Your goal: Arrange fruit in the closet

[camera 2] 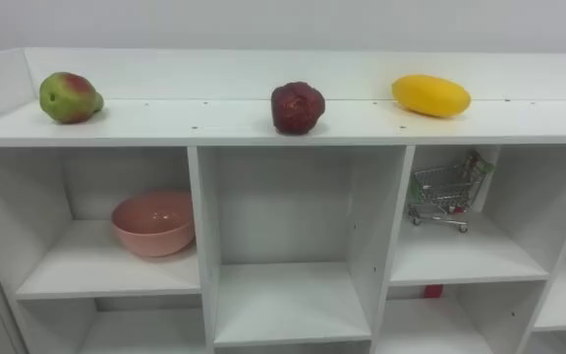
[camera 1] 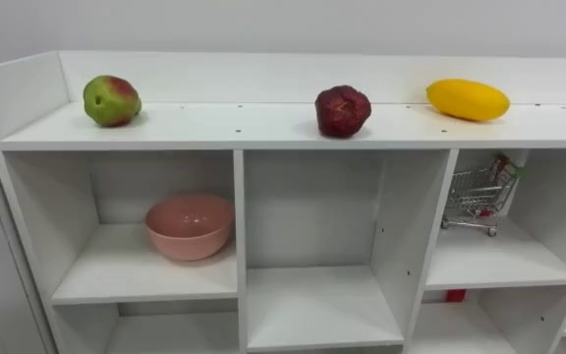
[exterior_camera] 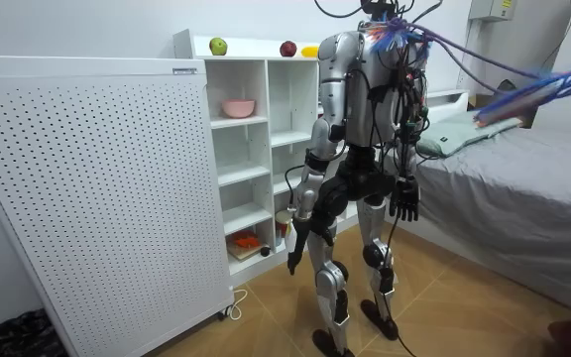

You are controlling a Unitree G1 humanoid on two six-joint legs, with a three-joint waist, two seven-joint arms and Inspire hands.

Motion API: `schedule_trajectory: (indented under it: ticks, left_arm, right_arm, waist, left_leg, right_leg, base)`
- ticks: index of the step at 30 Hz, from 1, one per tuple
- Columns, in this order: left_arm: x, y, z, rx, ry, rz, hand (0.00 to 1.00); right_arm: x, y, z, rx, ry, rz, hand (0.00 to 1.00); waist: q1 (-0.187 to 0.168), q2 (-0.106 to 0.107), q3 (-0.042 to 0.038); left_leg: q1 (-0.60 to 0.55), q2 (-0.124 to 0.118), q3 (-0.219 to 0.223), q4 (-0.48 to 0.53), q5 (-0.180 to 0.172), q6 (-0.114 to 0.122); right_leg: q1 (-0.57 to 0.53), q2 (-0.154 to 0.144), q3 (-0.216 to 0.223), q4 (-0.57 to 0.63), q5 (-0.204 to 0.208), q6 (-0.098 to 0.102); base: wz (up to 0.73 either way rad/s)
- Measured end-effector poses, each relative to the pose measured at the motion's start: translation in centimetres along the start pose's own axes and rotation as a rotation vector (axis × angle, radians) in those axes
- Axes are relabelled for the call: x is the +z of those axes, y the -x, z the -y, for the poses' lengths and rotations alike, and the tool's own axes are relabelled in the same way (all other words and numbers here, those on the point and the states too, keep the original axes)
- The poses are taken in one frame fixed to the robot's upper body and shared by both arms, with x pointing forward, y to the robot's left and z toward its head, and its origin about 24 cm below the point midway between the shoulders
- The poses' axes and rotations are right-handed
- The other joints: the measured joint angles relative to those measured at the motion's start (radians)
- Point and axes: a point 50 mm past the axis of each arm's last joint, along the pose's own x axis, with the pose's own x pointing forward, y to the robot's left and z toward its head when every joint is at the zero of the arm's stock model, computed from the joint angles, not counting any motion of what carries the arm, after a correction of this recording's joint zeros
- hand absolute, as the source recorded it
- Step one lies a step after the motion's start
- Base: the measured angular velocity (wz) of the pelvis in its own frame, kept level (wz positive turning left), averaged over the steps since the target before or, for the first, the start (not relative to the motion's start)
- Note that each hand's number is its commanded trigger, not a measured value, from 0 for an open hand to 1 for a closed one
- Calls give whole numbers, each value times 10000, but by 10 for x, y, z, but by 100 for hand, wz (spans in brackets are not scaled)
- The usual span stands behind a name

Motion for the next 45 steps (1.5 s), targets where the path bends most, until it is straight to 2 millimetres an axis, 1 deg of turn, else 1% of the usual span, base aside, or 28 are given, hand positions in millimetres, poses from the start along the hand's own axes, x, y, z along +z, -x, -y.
schedule_trajectory:
  ticks: [12, 15, 19, 20, 21, 23, 24, 25, 26, 27, 29, 30, 32, 33, 35, 36, 38, 39, 40, 41, 42, 43, 44, 45]
  left_arm:
    - [-1, 0, 0, -39, 16, -24, 0]
    - [-1, 0, 0, -1, 25, -29, 0]
    - [0, 0, 0, 57, 35, -13, 0]
    - [0, 0, -1, 77, 29, 7, 0]
    - [0, 0, -1, 86, 32, 21, 0]
    - [1, 0, -2, 232, 40, 104, 0]
    - [1, 0, -3, 281, 101, 146, 0]
    - [0, 0, -5, 385, 300, 209, 0]
    - [-1, 0, -8, 564, 584, 256, 0]
    - [-2, 1, -9, 671, 661, 260, 0]
    - [1, 1, -17, 1103, 848, 458, 0]
    - [2, 1, -18, 1192, 841, 519, 0]
    - [3, 2, -19, 1470, 816, 682, 0]
    - [3, 2, -20, 1555, 755, 733, 0]
    - [4, 3, -20, 1768, 744, 956, 0]
    - [4, 3, -19, 1802, 750, 984, 0]
    - [5, 4, -20, 1866, 742, 1050, 0]
    - [5, 4, -20, 1869, 738, 1051, 0]
    - [5, 4, -20, 1876, 743, 1089, 0]
    - [3, 4, -19, 1859, 739, 1086, 0]
    - [4, 4, -19, 1867, 690, 1106, 0]
    - [1, 4, -17, 1825, 653, 1053, 0]
    - [1, 4, -17, 1809, 603, 1056, 0]
    - [1, 4, -16, 1800, 573, 1065, 0]
  right_arm:
    - [-1, 0, 0, 27, -95, -127, 0]
    - [0, 0, 1, -297, -670, -96, 0]
    - [7, 0, 9, -981, -3257, 23, 0]
    - [11, 1, 12, -1178, -4243, 124, 0]
    - [14, 1, 14, -1292, -4732, 241, 0]
    - [30, 4, 26, -1765, -6392, 943, 0]
    - [35, 5, 30, -1906, -6750, 1193, 0]
    - [48, 9, 40, -2241, -7447, 1777, 0]
    - [63, 16, 52, -2657, -8106, 2531, 0]
    - [72, 20, 59, -2900, -8345, 2959, 0]
    - [102, 39, 83, -3853, -9245, 4509, 0]
    - [111, 46, 89, -4075, -9381, 4962, 0]
    - [139, 75, 108, -4696, -10031, 6864, 0]
    - [145, 83, 111, -4837, -10141, 7311, 0]
    - [166, 113, 124, -5459, -10343, 9028, 0]
    - [169, 121, 126, -5581, -10428, 9412, 0]
    - [180, 150, 135, -6031, -10719, 10961, 0]
    - [182, 157, 136, -6180, -10703, 11285, 0]
    - [186, 171, 137, -6355, -10752, 11951, 0]
    - [190, 184, 137, -6592, -10629, 12577, 0]
    - [192, 190, 136, -6798, -10456, 12876, 0]
    - [194, 202, 137, -7278, -10073, 13461, 0]
    - [197, 213, 138, -7618, -9810, 14038, 0]
    - [199, 218, 138, -7753, -9724, 14301, 0]
  waist:
    - [23, -8, -1]
    - [23, -2, 2]
    - [-5, 15, 4]
    - [-12, 19, 7]
    - [-17, 21, 9]
    - [-63, 27, 13]
    - [-91, 25, 12]
    - [-142, 4, 8]
    - [-218, -7, 10]
    - [-261, 0, 18]
    - [-296, -97, -35]
    - [-280, -101, -37]
    - [-237, -119, -49]
    - [-218, -131, -52]
    - [-140, -162, -53]
    - [-104, -162, -53]
    - [42, -169, -66]
    - [72, -168, -70]
    - [96, -156, -81]
    - [130, -163, -87]
    - [154, -110, -117]
    - [182, -133, -107]
    - [207, -123, -120]
    - [223, -125, -124]
  left_leg:
    - [19, 0, -27, -6, 0, 0]
    - [57, 0, -7, -45, 0, 0]
    - [71, 0, 12, -106, 0, 0]
    - [71, 0, 13, -107, 0, 0]
    - [70, 0, 14, -119, 0, 0]
    - [72, 0, 48, -122, 0, 0]
    - [74, 0, 60, -124, 0, 0]
    - [73, 0, 81, -139, 0, 0]
    - [53, 1, 89, -135, 0, 1]
    - [45, 1, 89, -122, 0, 1]
    - [1, 1, 104, -83, 0, 0]
    - [-26, 0, 126, -79, 1, 2]
    - [-54, -11, 143, -90, 6, 5]
    - [-39, -12, 150, -103, 6, 5]
    - [-29, -10, 174, -90, 6, 5]
    - [-30, -10, 178, -89, 6, 5]
    - [-31, -10, 178, -83, 8, 4]
    - [-32, -10, 181, -83, 8, 4]
    - [-47, -9, 195, -83, 14, 1]
    - [-128, -9, 192, -83, 25, 3]
    - [-142, -9, 194, -82, 34, 4]
    - [-143, -9, 192, -86, 56, 7]
    - [-144, -8, 191, -88, 71, 5]
    - [-141, -8, 190, -89, 75, 6]
  right_leg:
    - [2, 3, 7, 4, 0, 0]
    - [31, 6, 28, -1, 0, 0]
    - [26, 17, 57, -14, 1, 0]
    - [23, 17, 61, -15, 1, 0]
    - [21, 17, 68, -16, 1, 0]
    - [-7, 18, 113, -6, 1, 0]
    - [-12, 17, 126, -5, 1, 0]
    - [-34, 17, 137, -1, 1, 0]
    - [-51, 17, 140, -3, 2, 0]
    - [-59, 17, 137, -4, 2, 1]
    - [-133, 17, 145, 14, 2, 0]
    - [-190, 17, 166, 40, 2, 1]
    - [-209, 17, 192, 15, 3, 3]
    - [-204, 17, 199, 9, 2, 3]
    - [-218, 20, 229, 1, 3, 3]
    - [-231, 20, 233, 1, 3, 3]
    - [-260, 20, 231, 6, 6, 5]
    - [-267, 20, 234, 13, 6, 5]
    - [-296, 20, 251, 23, 6, 5]
    - [-340, 20, 248, 42, 8, 4]
    - [-371, 20, 250, 50, 16, 0]
    - [-401, 20, 241, 46, 38, 0]
    - [-405, 20, 235, 39, 51, -2]
    - [-404, 20, 233, 42, 52, -2]
  base:
    - [0]
    - [0]
    - [-2]
    - [0]
    - [-4]
    - [-5]
    - [-4]
    - [-4]
    - [0]
    - [0]
    - [0]
    - [-5]
    - [-2]
    - [0]
    - [-4]
    - [0]
    - [0]
    - [0]
    - [0]
    - [0]
    - [0]
    - [0]
    - [0]
    - [0]
